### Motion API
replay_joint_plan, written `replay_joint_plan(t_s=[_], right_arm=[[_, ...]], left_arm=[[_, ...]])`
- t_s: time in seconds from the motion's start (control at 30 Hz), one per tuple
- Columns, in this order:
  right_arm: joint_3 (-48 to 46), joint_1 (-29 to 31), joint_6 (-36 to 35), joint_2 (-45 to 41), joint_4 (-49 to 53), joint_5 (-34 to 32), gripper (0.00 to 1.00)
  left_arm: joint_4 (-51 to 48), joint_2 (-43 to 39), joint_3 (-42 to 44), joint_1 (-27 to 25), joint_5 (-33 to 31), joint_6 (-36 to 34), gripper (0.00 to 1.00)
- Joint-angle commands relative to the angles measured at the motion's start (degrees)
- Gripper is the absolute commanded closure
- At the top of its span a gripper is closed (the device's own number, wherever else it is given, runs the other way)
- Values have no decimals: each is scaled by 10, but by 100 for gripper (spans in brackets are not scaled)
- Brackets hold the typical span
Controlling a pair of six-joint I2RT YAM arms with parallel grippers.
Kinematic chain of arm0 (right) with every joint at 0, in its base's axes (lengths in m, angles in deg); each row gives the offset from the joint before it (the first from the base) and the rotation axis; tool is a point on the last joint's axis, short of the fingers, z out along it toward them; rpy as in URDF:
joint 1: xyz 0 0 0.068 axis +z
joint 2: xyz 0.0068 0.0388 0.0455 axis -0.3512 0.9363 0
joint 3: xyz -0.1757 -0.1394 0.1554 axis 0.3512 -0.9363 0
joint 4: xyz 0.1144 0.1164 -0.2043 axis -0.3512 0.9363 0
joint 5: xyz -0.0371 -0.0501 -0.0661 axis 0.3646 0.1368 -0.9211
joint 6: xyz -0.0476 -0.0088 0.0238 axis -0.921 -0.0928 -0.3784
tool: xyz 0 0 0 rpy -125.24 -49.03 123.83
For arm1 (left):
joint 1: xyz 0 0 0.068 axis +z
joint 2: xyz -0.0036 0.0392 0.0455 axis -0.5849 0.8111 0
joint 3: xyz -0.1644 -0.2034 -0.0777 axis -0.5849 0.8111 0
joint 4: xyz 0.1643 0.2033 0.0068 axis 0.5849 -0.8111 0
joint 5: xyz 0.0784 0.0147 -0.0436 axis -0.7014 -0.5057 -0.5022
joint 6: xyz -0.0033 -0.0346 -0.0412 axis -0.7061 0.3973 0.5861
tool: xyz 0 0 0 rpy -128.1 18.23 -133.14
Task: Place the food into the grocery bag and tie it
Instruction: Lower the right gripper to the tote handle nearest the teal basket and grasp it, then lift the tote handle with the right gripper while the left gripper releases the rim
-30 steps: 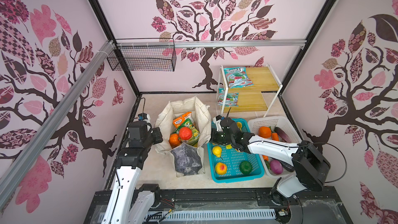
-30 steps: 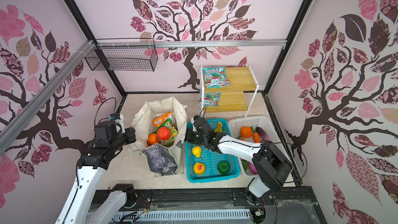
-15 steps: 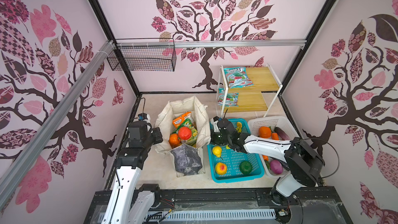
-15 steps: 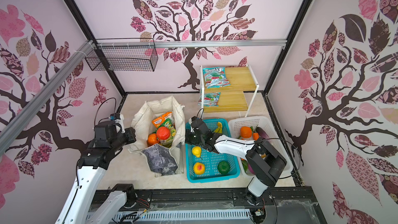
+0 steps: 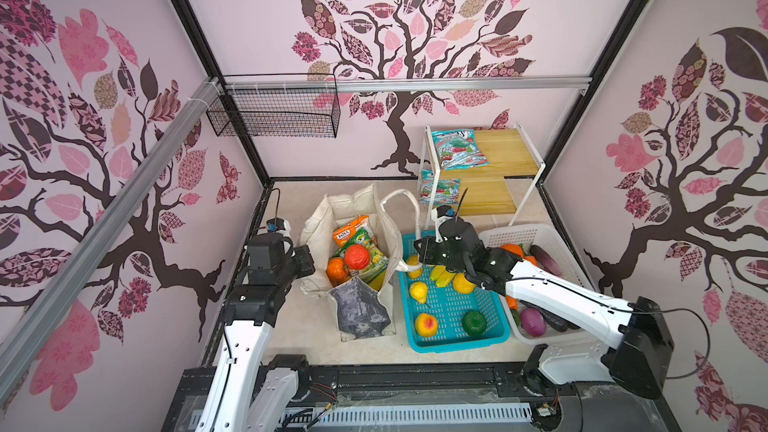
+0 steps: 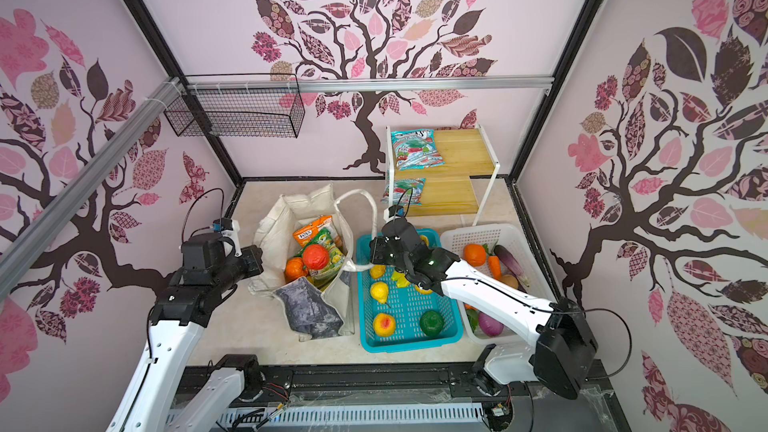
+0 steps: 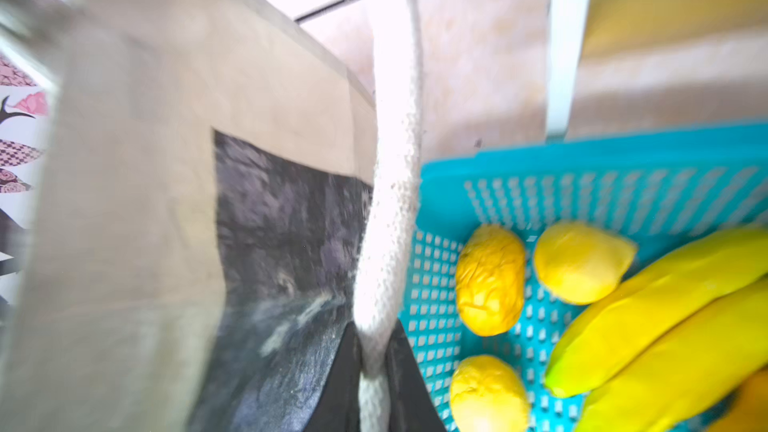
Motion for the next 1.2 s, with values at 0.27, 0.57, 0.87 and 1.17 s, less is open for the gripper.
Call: replay_joint_plan(t_s=[0.27,0.57,0.87,1.17], right_arm=[[116,-7,-117,-45,182,-147,100],[121,-30,-121,-48,202,-124,100],[129,-35,-118,-49,201,-102,100],[117,-36,-114,-58,184,-75,100]], left_arm=[[-8,20,-70,2,31,26,58],[-35,27,-147,8,-15,46,2],[20,12,-43,279,268,140,9],[104,-37,143,291,329,250,11]])
